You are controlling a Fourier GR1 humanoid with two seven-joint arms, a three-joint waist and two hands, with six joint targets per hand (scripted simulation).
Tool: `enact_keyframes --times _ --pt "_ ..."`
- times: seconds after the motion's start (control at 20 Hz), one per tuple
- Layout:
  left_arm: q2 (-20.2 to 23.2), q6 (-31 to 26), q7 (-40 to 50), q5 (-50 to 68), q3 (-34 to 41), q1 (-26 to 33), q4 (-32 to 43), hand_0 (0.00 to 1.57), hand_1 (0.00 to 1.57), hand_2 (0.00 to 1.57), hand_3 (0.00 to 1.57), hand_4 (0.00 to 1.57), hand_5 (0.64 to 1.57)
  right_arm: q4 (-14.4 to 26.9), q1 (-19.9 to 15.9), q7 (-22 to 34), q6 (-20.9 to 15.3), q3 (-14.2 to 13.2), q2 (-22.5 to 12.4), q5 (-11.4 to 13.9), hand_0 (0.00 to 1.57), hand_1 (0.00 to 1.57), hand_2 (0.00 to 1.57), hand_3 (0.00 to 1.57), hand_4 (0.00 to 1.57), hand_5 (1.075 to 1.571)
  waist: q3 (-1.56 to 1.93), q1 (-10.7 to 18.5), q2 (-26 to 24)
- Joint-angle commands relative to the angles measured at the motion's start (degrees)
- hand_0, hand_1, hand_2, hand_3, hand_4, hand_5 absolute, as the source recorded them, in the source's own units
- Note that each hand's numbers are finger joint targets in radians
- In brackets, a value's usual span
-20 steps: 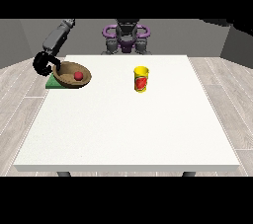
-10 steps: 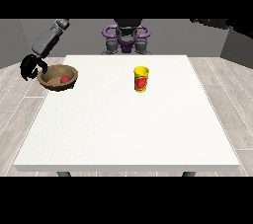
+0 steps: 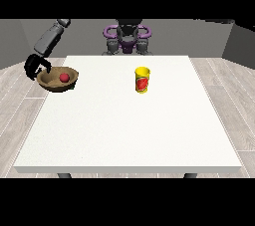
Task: Pick the cup and pour the ball into the bowl, then pick the bowl and place it on the pad
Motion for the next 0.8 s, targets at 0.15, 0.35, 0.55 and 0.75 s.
enact_keyframes --times 0.15,0.35,0.55,0.75 --pt "-0.2 0.0 3.4 0.5 -2.2 1.4 2.4 0.00 0.00 0.00 0.00 0.67 1.554 1.5 0.6 2.6 -2.2 3.0 4.8 2.0 1.57 1.57 1.57 1.21 0.96 1.566 -0.04 -0.3 -6.7" --pt "-0.7 0.5 1.6 -1.9 -2.5 3.2 3.0 0.00 0.00 0.00 0.00 0.66 1.541 5.0 0.0 10.7 3.7 -0.9 4.1 -3.5 1.57 1.57 1.57 1.33 0.83 1.539 -0.02 -1.7 -9.4" --pt "2.8 -3.0 2.0 1.4 -0.5 1.9 4.5 0.00 0.00 0.00 0.00 0.65 1.540 5.1 -0.5 10.0 -0.9 -1.3 -3.4 -1.4 0.67 0.67 0.30 0.52 0.00 1.535 -0.01 0.6 -5.3" --pt "-0.1 0.5 4.6 2.7 -2.2 1.7 -0.2 0.00 0.00 0.00 0.00 0.76 1.544 6.0 1.3 8.3 -2.7 0.0 -0.7 -0.1 0.00 0.00 0.00 0.00 0.00 1.485 0.05 -0.4 -9.3"
